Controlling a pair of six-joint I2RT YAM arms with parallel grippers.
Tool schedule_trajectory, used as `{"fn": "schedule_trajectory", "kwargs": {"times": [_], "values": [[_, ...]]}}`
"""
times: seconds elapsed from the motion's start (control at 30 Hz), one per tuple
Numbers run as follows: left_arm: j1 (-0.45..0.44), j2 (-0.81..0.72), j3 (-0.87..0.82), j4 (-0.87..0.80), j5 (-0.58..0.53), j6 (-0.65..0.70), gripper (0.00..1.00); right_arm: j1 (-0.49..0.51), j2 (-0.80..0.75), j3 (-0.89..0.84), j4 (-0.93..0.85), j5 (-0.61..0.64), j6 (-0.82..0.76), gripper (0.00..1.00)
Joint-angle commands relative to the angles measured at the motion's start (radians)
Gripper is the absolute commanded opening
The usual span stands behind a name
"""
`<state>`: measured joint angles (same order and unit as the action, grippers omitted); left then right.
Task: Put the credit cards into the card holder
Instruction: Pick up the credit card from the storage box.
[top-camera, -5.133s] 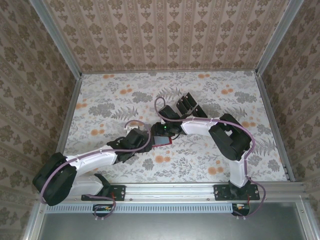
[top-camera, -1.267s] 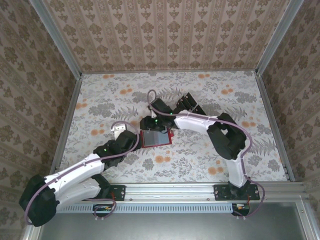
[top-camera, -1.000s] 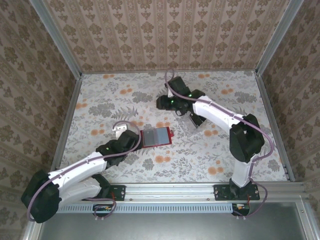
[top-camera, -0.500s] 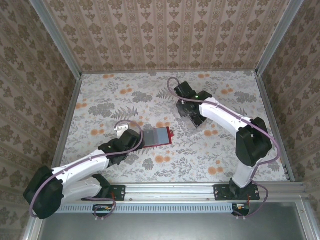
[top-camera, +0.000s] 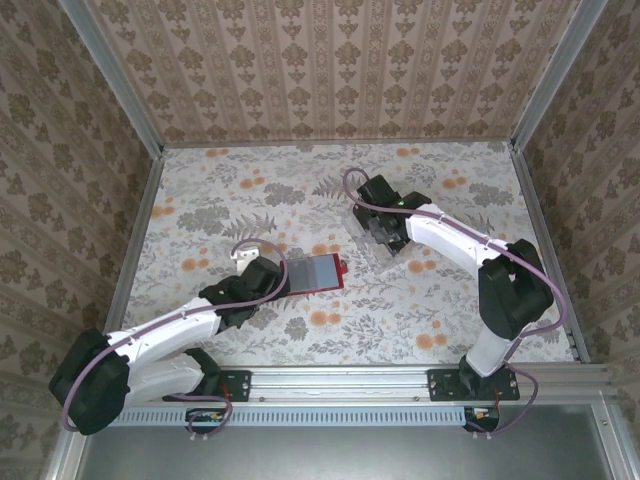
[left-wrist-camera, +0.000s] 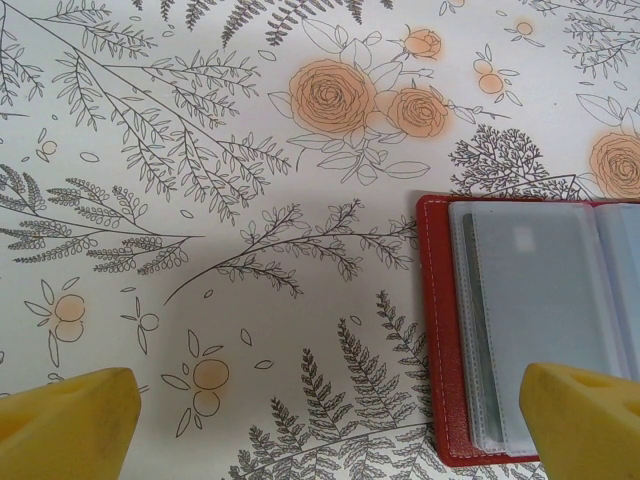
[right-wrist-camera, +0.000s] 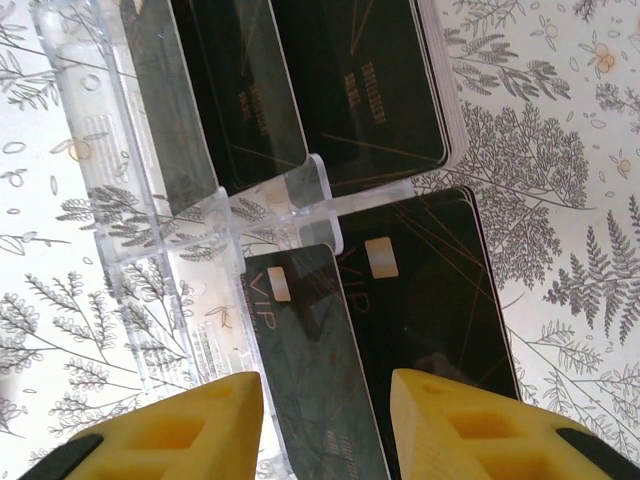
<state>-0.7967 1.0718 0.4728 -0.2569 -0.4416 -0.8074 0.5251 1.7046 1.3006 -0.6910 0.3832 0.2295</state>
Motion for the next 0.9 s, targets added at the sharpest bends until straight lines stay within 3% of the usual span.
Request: {"fn": "schedule_trajectory", "kwargs": {"times": [0.0,0.27,0.87], "values": [[0.008,0.002,0.026,0.001,0.006,0.017,1.00,-0.017,-0.017,-0.024,-0.008,0.021,-0.016,0.39],[0.007,0.013,0.027,0.007,0.006,0.017,1.00,-0.027,-0.017,-0.044,0.012,-0.035,-0.006,0.38],[0.007,0.013,0.023,0.012,0.004,0.019,1.00,-0.039,-0.026,-0.038,0.022,-0.107,0.001,0.14]]}}
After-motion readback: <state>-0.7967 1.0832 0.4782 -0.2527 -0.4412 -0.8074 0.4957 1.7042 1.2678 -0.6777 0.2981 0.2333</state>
